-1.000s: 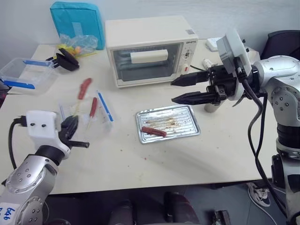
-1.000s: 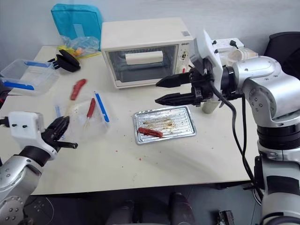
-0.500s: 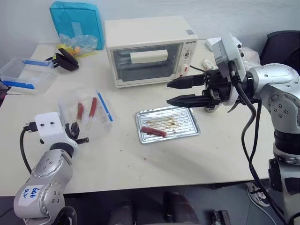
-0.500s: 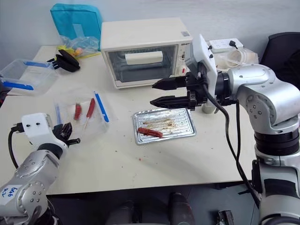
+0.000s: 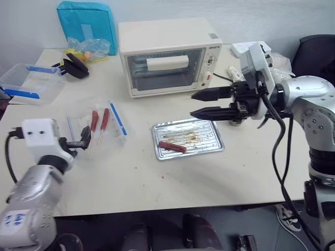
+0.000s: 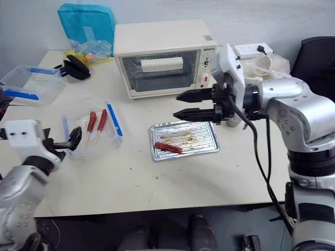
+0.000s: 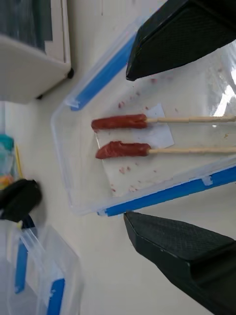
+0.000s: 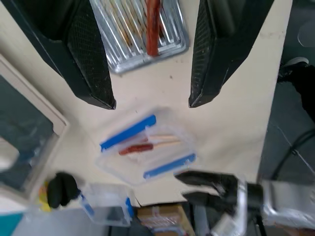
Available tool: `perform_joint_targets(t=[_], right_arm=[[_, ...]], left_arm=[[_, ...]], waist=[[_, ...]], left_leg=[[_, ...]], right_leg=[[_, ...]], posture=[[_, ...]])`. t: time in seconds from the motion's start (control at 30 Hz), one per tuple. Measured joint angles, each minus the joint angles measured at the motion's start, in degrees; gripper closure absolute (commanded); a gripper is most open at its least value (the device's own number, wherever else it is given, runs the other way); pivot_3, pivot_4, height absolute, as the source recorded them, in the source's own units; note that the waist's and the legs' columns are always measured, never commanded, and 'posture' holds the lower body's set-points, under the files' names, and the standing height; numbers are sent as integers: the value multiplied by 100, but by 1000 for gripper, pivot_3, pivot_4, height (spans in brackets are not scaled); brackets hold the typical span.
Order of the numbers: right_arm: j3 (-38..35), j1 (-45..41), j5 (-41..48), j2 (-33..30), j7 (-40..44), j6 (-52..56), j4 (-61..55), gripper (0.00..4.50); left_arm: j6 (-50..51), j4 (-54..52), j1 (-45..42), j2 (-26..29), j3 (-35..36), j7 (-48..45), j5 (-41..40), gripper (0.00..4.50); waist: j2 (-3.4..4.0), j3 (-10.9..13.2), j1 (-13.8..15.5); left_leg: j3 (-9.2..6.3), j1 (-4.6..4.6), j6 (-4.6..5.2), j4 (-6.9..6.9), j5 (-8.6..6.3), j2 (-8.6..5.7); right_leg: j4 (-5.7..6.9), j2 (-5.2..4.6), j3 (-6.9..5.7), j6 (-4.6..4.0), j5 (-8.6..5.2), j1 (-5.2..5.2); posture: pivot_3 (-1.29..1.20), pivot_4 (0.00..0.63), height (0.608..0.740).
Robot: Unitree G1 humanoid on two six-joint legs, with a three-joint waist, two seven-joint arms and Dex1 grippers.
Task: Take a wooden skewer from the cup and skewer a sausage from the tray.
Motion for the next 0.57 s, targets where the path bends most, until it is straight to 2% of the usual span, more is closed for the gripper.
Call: perform_joint_targets(t=[0.1, 0.17, 0.23, 0.3, 0.37, 0.4, 0.57], right_arm=[[-67, 374, -136, -394, 191, -110, 247, 2040], [-158, 777, -188, -729, 508, -356, 289, 2040], [-461, 1377, -341, -1260, 841, -593, 699, 2040], [-713, 1648, -486, -1500, 1002, -783, 1108, 2040], [-817, 1691, -508, -1558, 1118, -929, 1222, 2040], [-891, 1727, -523, -1565, 1177, -1018, 1291, 2040], [-970, 1787, -699, -1652, 1206, -1226, 1702, 2040]], left_arm=[[5, 202, 510, 769, 987, -1119, -888, 7], [-115, 514, 1350, 1400, 1554, -2194, -1291, 7], [-531, 1225, 2481, 1920, 2255, -3488, -1244, 7], [-985, 1879, 2940, 2155, 2761, -4241, -1063, 7], [-1280, 2178, 3151, 2331, 2929, -4690, -1022, 7], [-1480, 2333, 3278, 2416, 2961, -4934, -979, 7], [-2048, 2994, 3446, 2603, 2947, -5290, -575, 7]], waist=[[1, 1, -22], [0, 1, -37], [2, 2, -35], [6, 4, -36], [7, 5, -44], [7, 5, -45], [13, 7, -44]], left_leg=[[4, 2, 3, -2, -4, -2], [6, 1, -3, -4, -10, 1], [16, 5, -4, -3, -23, -5], [21, 9, -3, -1, -25, -7], [18, 16, -5, -2, -27, 0], [16, 17, -3, -2, -29, 6], [14, 19, -12, -8, -30, 27]], right_leg=[[-25, -3, 0, -7, -4, -2], [-33, 4, -7, -12, -7, -5], [-34, 1, -49, -33, -19, -7], [-37, 2, -56, -36, -21, -6], [-37, 2, -56, -51, -29, -3], [-34, 0, -55, -102, -57, -3], [-23, -5, -55, -109, -62, -7]], posture=[[0, 150, 740], [0, 150, 740], [0, 150, 740], [0, 150, 740], [0, 150, 740], [0, 150, 740], [0, 150, 740]])
